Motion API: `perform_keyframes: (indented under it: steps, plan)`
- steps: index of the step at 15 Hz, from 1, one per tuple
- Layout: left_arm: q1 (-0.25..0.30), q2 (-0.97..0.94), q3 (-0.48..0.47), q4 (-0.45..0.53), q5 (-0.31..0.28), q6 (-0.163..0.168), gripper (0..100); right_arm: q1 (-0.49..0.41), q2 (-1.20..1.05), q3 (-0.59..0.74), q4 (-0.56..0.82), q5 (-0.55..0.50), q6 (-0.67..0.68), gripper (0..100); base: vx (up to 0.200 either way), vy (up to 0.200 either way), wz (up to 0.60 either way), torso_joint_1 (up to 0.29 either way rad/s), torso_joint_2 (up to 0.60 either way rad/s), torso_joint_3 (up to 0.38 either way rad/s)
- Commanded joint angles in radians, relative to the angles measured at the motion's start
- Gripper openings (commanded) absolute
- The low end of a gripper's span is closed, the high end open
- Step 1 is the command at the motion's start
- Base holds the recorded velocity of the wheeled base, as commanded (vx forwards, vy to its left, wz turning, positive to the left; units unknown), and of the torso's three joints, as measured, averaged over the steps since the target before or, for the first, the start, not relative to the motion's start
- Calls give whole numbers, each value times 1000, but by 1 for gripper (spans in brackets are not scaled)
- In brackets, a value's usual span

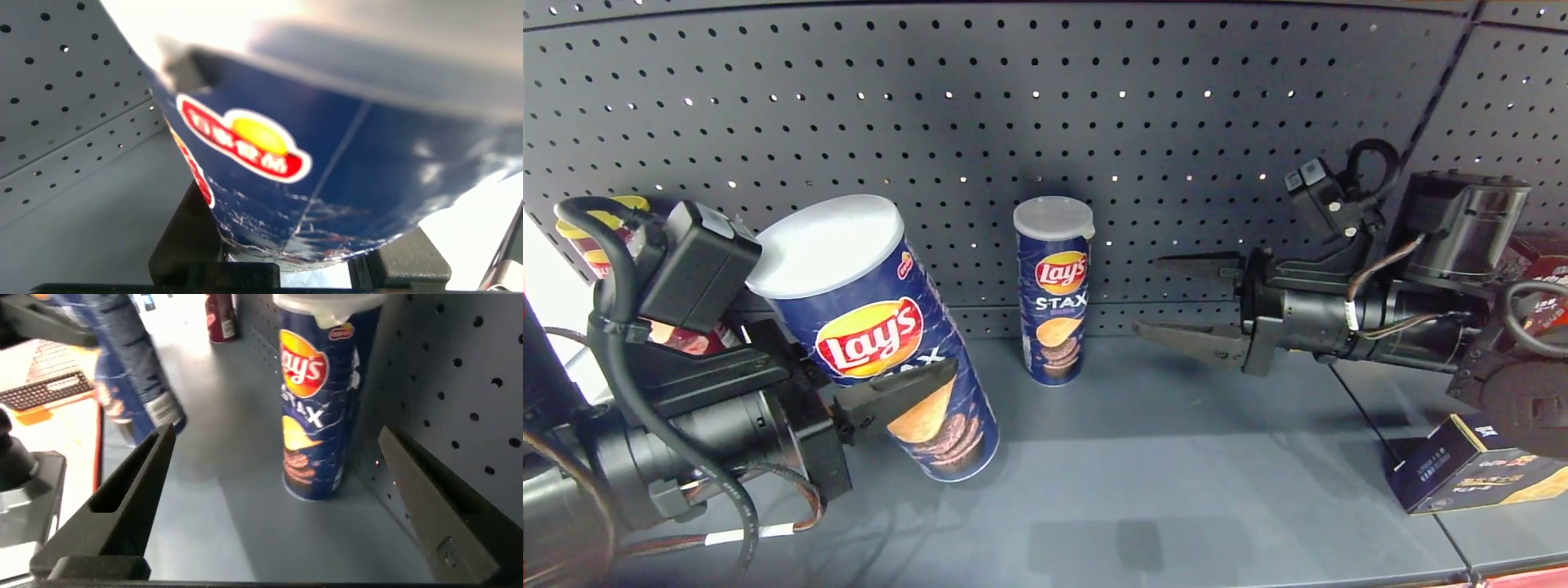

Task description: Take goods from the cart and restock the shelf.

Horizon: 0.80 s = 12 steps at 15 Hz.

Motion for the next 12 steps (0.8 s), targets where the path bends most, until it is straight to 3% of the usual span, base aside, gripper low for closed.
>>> perform_keyframes:
  steps: [1,12]
  plan:
    - [-1,0,-1,0,-2,0,0,0,69,-45,0,-2,-1,100,0,0,0,0,0,0]
    - [0,-2,3,0,-2,-1,0,9,281,-250,-8,5,-3,100,0,0,0,0,0,0]
